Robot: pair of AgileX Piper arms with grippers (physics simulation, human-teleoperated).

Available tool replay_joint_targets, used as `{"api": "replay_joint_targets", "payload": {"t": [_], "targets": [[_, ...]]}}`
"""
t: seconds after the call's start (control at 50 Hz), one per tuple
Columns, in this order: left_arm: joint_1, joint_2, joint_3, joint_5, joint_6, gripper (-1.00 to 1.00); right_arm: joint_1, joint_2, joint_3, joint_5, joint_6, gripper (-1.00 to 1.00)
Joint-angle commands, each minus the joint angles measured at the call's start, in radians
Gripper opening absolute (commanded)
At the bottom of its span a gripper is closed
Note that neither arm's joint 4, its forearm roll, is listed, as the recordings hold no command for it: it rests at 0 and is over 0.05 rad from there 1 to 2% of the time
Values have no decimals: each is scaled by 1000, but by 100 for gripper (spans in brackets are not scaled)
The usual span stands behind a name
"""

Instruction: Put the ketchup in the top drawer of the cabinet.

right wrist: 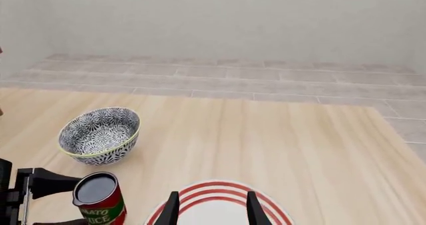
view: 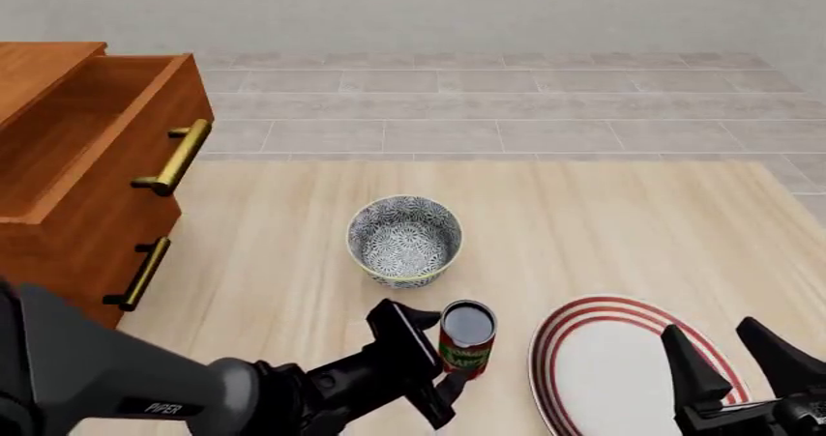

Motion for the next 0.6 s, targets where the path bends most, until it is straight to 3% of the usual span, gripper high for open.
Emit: {"api": "replay_joint_targets", "payload": {"t": [0.02, 0.38, 0.6], "targets": [[0, 25, -23, 4, 7, 100, 5, 9, 0, -2, 0, 100], [18, 86, -50, -23, 30, 100, 2, 38, 0, -29, 4, 100], [14, 79, -63, -6, 2, 100, 0, 22, 0, -16, 10, 100]]}}
